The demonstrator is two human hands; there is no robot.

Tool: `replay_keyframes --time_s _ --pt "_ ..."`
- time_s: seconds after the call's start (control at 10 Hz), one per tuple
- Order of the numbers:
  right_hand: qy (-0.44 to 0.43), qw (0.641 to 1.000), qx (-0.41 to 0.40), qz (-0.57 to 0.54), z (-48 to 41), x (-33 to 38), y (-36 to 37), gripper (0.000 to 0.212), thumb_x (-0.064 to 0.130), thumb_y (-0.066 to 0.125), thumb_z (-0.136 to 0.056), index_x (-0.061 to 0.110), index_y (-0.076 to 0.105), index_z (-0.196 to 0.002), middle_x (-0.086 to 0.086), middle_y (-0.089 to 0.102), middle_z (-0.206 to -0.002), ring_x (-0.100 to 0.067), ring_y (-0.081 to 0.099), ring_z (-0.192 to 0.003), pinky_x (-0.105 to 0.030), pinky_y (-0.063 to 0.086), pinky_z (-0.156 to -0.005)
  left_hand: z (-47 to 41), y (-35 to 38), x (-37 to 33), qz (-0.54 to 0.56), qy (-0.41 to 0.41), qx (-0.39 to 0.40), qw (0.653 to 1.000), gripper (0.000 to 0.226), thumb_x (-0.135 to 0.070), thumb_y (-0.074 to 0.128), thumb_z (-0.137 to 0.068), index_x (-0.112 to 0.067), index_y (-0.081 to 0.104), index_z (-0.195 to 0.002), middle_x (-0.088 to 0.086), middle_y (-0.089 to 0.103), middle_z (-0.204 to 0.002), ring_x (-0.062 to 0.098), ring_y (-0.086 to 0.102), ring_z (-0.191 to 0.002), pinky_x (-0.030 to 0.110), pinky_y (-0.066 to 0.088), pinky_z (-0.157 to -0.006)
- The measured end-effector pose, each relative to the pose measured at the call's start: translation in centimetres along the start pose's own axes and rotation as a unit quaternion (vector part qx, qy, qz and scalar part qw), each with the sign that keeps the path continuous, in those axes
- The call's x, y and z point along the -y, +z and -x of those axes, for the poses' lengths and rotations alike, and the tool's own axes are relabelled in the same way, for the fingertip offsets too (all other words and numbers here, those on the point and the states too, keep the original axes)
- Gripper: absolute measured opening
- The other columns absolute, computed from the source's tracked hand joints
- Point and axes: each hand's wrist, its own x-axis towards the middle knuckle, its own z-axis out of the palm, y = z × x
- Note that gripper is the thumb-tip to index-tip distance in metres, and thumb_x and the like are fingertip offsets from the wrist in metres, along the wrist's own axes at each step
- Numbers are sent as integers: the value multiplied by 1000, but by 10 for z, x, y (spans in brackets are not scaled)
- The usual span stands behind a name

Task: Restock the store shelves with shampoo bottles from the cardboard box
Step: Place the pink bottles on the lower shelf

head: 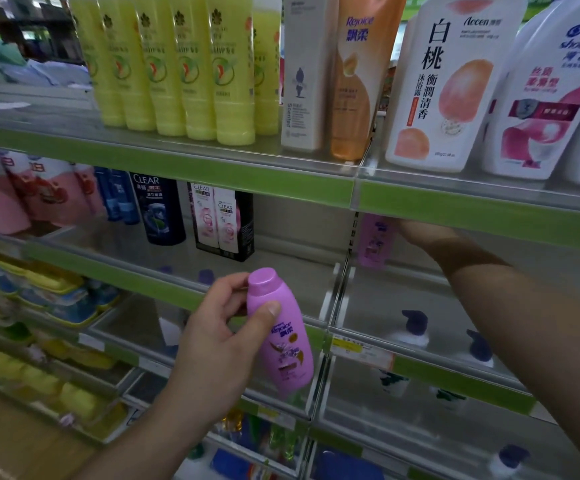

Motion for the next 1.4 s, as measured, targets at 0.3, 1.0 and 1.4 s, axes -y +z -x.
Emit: replay_keyframes --time_s 0.3,1.0,1.4 --pt "-165 949 231 -136 90 -6 14 48 36 89 -65 25 72 -109 5 77 -101 -15 73 -89 -25 59 -78 -62 55 -28 57 55 76 994 31 -12 69 -91 -22 60 -119 2 74 -111 10 72 -99 21 57 -78" --pt "-21 979 -33 -199 -25 -74 39 17 14 79 -83 23 65 -90 11 66 -80 -7 64 -67 -16 48 -45 -78 75 36 -50 -1 -11 999 20 -17 71 -89 -27 62 -104 -4 64 -98 7 60 -88 16 48 -78" --pt "-31 990 -78 -116 -31 -77 57 36 28 78 -83 23 53 -108 -2 66 -101 -26 66 -89 -41 56 -80 -18 66 55 -50 -32 29 998 12 -36 66 -82 -45 64 -90 -21 65 -98 -1 63 -89 20 53 -72"
